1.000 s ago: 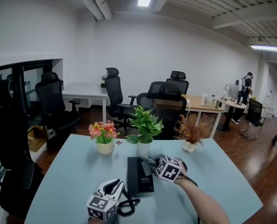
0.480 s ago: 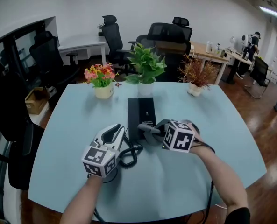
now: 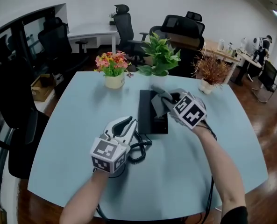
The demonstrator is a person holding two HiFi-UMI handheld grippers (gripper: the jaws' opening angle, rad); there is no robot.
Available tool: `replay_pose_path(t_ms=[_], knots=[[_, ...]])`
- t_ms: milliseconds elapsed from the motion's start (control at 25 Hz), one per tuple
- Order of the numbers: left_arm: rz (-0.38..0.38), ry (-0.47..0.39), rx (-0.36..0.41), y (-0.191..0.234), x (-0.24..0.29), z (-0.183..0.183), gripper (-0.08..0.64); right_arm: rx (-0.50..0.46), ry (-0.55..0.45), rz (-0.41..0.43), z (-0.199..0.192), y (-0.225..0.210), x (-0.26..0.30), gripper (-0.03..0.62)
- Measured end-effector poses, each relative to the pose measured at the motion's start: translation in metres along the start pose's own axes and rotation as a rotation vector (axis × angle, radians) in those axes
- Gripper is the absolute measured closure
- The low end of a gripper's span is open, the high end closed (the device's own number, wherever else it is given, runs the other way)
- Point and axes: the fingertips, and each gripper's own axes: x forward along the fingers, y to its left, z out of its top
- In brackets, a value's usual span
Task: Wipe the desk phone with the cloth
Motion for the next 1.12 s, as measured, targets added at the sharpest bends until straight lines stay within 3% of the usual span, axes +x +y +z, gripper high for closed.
replay_pose_path(t_ms=[360,680,760,840,960,1120], knots=[[0.004,-0.017,0.045,0.0,-0.005,0.006,0.494,-0.037,0.111,0.107,-0.025,0.037,0.009,0.604],[-0.019,-0.033,0.093,-0.022,-0.008,0.017,0.494,-0.123,0.144,0.32,-0.049,0.14,-0.051,0.604],[-0.044,-0.042,0.096,-0.034,-0.011,0.021,0.494,-0.05,0.077,0.332,-0.045,0.155,-0.07,0.604],[-0.083,-0.055,0.088,-0.048,-0.014,0.027,0.494,0.088,-0.039,0.327,-0.036,0.158,-0.092,0.604],[-0.145,-0.068,0.079,-0.071,-0.02,0.038,0.494,0.292,-0.238,0.318,-0.014,0.152,-0.134,0.604],[-0.195,-0.085,0.043,-0.09,-0.034,0.062,0.494,0.473,-0.457,0.263,0.006,0.131,-0.192,0.604]])
